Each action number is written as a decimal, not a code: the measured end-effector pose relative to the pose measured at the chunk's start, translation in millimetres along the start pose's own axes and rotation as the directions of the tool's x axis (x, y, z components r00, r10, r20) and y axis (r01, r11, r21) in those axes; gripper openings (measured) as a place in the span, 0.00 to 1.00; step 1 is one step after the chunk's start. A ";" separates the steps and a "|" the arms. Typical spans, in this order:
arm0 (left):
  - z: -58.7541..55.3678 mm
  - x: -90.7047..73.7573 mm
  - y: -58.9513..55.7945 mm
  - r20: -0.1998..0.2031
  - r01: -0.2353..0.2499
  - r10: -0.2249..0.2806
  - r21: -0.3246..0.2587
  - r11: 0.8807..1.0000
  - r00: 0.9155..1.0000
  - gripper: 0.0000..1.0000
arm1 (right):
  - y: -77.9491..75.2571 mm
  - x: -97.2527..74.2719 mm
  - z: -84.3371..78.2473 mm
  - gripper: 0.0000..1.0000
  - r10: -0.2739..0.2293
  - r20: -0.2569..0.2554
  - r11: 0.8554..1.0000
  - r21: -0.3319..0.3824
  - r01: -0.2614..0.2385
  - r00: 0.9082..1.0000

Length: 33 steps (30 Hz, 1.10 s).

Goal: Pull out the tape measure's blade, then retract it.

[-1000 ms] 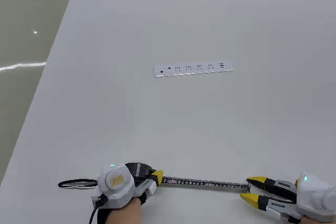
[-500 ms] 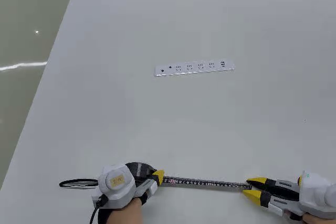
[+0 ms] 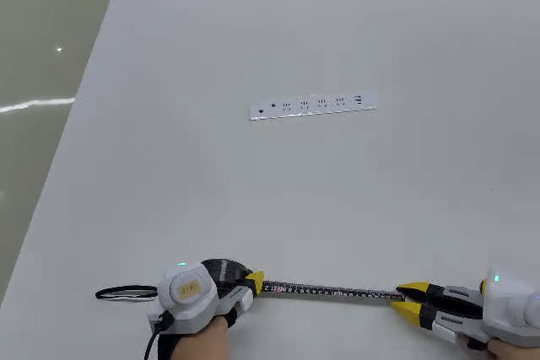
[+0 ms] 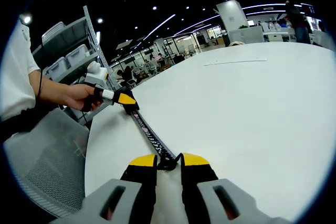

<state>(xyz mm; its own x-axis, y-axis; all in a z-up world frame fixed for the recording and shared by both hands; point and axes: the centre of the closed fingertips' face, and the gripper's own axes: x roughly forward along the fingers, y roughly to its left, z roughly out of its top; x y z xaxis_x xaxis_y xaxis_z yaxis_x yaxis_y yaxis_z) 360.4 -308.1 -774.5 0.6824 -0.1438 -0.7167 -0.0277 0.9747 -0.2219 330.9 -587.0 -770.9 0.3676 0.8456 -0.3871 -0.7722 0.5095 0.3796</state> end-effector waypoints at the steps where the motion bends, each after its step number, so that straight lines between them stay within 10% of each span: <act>1: 0.0 0.1 0.0 0.000 0.000 0.000 0.000 1.000 1.000 0.71 | -0.4 0.1 -0.3 0.16 0.000 0.001 1.000 0.000 0.000 1.000; 33: -0.9 0.6 -0.3 0.000 -0.003 0.003 0.009 1.000 1.000 0.71 | 1.3 0.6 -1.9 0.12 -0.020 0.026 0.990 -0.139 0.024 0.999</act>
<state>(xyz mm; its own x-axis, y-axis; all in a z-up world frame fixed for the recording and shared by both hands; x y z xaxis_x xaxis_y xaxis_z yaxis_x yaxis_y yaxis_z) 360.2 -308.6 -775.4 0.6825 -0.1407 -0.7172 -0.0232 0.9766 -0.2136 329.1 -586.1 -772.2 0.3968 0.8389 -0.3725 -0.8279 0.5024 0.2496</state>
